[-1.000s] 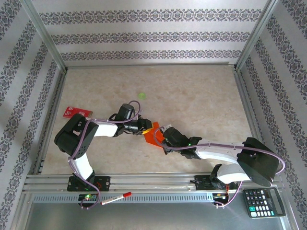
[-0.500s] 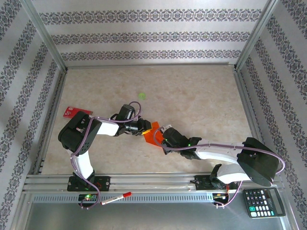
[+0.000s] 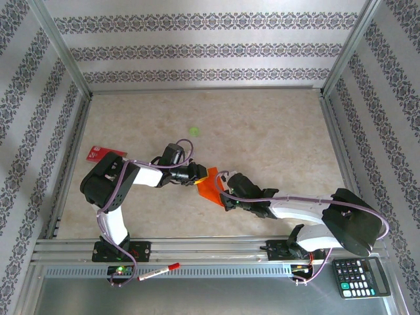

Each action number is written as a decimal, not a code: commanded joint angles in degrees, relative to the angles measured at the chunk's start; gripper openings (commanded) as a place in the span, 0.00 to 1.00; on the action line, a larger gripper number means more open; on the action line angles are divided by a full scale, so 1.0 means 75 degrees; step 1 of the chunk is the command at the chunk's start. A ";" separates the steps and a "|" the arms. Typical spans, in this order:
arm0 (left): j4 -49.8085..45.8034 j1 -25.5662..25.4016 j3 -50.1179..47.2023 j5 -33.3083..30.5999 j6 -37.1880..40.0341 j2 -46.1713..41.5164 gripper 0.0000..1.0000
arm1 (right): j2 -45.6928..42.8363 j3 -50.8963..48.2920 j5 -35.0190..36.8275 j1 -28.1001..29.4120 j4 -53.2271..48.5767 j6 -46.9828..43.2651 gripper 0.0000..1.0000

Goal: Fold a paper plane with a square sheet of paper (pick it up from the middle)
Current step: Fourth fold the wing at the center of the table.

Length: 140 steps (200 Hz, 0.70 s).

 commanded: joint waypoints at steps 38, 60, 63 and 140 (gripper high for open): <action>-0.0392 0.0063 -0.0238 -0.0380 0.0325 0.0345 0.27 | 0.0032 -0.0243 -0.0489 -0.0076 0.0597 0.0021 0.03; -0.0456 0.0063 -0.0222 -0.0401 0.0370 0.0345 0.27 | -0.0070 -0.0334 -0.0533 -0.0079 0.0697 -0.0092 0.01; -0.0469 0.0064 -0.0227 -0.0402 0.0385 0.0332 0.27 | -0.0090 -0.0344 -0.0550 -0.0086 0.0692 -0.0092 0.01; -0.1130 0.0075 -0.0080 -0.0609 0.0902 0.0300 0.27 | -0.0190 -0.0765 -0.0866 -0.0106 0.1067 0.0017 0.00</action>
